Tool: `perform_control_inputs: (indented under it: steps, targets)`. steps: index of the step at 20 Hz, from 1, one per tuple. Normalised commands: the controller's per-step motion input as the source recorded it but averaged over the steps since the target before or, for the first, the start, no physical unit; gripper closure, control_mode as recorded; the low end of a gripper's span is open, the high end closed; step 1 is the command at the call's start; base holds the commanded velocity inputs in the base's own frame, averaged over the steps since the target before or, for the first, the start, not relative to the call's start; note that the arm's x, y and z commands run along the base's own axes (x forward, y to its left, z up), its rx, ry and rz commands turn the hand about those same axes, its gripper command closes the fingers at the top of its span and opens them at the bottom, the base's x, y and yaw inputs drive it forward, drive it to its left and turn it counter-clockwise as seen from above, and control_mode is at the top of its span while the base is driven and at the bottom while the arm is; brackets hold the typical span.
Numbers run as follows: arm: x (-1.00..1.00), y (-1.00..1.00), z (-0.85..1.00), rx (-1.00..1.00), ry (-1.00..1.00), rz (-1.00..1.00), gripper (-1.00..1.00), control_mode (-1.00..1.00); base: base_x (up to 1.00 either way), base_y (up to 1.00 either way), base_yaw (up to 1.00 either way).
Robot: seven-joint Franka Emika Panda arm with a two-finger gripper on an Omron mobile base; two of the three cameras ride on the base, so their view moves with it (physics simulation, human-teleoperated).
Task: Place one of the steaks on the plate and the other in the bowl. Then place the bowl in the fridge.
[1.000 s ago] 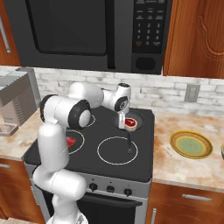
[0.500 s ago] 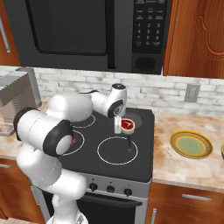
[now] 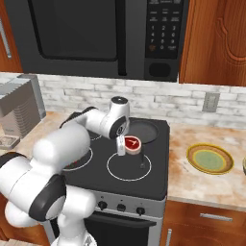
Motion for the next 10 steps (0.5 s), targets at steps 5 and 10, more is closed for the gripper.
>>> perform_control_inputs:
  steps: [5, 10]
  targets:
    - [-0.03, 0.07, 0.0, 0.0, 0.0, 0.02, 1.0, -1.0, 0.0, 0.0, 0.0]
    - [0.0, 0.0, 0.0, 0.0, 0.0, 0.0, 1.0, -1.0, 0.0, 0.0, 0.0]
